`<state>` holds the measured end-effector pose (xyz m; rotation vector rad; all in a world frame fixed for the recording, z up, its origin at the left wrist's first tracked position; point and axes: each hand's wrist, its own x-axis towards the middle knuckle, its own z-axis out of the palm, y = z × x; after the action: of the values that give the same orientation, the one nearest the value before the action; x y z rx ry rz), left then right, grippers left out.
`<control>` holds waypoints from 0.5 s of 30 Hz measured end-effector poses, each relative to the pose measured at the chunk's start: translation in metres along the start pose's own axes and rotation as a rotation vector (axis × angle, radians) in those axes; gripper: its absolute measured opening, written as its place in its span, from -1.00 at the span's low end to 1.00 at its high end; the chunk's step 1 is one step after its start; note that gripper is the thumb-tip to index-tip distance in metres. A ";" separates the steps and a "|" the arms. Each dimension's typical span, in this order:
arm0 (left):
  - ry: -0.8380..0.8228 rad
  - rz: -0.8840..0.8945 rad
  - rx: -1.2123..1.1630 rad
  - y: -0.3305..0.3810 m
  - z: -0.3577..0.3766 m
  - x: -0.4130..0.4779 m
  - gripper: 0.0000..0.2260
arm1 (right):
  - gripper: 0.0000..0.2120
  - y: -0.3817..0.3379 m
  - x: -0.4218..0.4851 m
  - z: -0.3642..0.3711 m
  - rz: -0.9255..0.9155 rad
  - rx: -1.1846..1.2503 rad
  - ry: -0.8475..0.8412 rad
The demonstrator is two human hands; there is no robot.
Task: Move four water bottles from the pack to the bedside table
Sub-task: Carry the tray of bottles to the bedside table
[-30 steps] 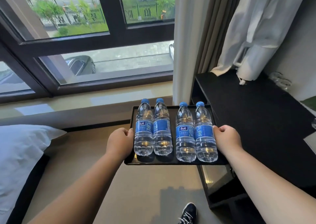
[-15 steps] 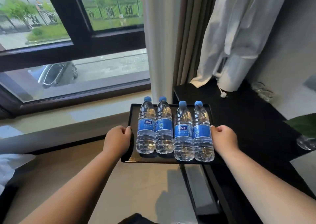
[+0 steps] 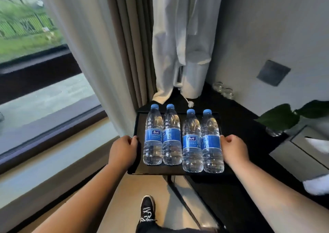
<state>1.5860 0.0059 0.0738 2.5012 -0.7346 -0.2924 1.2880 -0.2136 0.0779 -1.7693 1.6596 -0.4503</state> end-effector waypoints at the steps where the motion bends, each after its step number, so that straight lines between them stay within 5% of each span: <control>1: -0.023 0.029 0.006 0.006 0.005 0.013 -0.66 | -0.65 0.002 0.003 -0.001 0.022 0.008 0.029; 15: -0.308 0.460 0.007 0.089 0.069 0.142 -0.67 | -0.63 0.030 -0.018 0.008 0.361 0.139 0.295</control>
<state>1.6413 -0.1652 0.0542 2.2311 -1.4028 -0.5082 1.2679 -0.1935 0.0556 -1.3112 2.0468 -0.6632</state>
